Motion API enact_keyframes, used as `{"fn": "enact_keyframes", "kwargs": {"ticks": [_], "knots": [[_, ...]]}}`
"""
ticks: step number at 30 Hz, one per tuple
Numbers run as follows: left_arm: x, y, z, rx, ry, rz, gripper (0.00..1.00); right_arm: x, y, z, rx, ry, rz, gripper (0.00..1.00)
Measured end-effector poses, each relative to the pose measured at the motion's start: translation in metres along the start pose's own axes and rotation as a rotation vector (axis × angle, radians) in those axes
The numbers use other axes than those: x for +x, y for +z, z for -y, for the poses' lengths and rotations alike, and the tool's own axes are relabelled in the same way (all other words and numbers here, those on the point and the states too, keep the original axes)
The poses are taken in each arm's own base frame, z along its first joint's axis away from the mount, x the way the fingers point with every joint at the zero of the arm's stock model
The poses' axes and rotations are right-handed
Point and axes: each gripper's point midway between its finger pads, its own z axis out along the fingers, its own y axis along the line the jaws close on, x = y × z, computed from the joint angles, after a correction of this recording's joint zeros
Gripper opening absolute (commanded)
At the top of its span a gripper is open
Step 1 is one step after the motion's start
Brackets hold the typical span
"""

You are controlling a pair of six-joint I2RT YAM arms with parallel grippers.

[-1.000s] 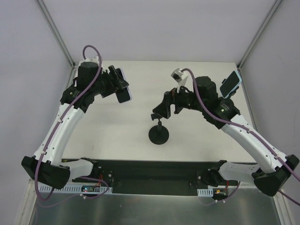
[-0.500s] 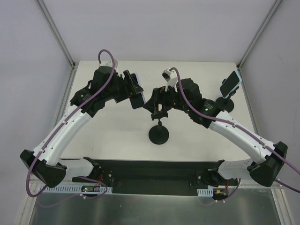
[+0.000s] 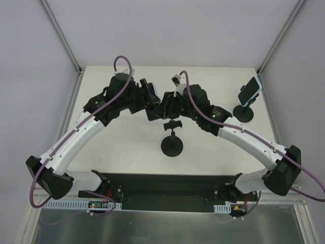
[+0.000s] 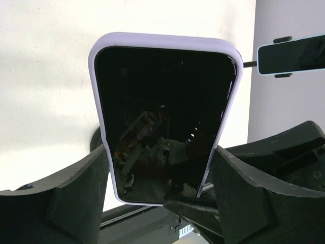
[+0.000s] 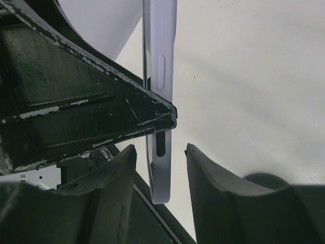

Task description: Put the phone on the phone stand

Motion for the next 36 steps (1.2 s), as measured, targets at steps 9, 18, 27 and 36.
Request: {"fn": "enact_keyframes", "kwargs": {"ticks": [9, 18, 27, 36], "knots": [[0.002, 0.001, 0.004, 0.008, -0.023, -0.007, 0.00, 0.005, 0.004, 0.001, -0.009, 0.034, -0.005, 0.27], [0.002, 0.001, 0.007, 0.016, -0.018, -0.006, 0.23, 0.007, 0.007, 0.002, -0.033, 0.056, -0.001, 0.01], [0.010, -0.012, 0.035, 0.231, 0.180, -0.034, 0.99, 0.004, -0.016, 0.006, -0.128, 0.039, 0.090, 0.01], [-0.026, -0.083, 0.053, 0.632, 0.321, 0.109, 0.91, 0.009, -0.051, 0.022, -0.231, 0.066, 0.111, 0.01]]}}
